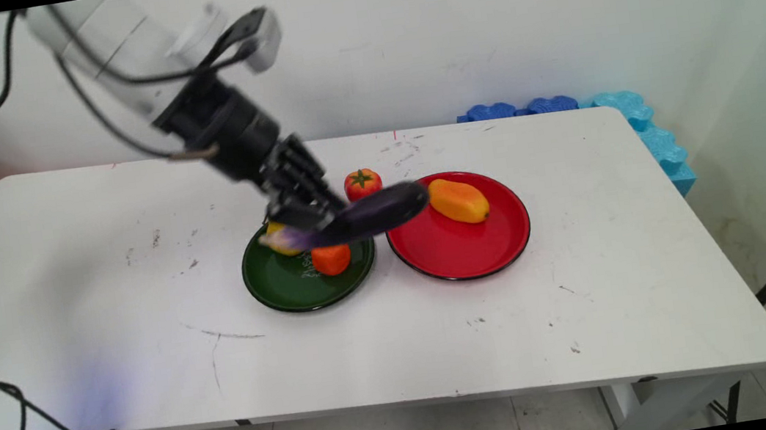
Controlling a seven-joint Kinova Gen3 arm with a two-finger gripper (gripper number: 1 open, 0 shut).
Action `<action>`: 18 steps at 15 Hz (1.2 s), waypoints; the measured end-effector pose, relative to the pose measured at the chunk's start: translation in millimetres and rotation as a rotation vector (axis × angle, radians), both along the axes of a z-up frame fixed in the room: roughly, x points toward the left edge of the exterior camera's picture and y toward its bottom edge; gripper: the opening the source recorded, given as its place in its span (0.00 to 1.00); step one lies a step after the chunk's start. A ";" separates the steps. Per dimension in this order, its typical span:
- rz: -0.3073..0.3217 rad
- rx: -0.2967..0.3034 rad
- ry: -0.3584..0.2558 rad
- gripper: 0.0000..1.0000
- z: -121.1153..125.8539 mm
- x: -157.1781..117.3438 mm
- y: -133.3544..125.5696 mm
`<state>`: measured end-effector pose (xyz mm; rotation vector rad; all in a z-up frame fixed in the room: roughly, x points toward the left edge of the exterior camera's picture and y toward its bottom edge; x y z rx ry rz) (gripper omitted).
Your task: Place the picked object on the table
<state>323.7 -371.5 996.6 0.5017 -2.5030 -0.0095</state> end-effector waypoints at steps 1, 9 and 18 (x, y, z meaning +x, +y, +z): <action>0.009 0.004 -0.005 0.00 -7.1 5.3 8.3; 0.045 0.015 -0.012 0.00 -64.8 10.0 42.6; 0.045 0.024 -0.007 0.00 -117.3 -11.5 59.8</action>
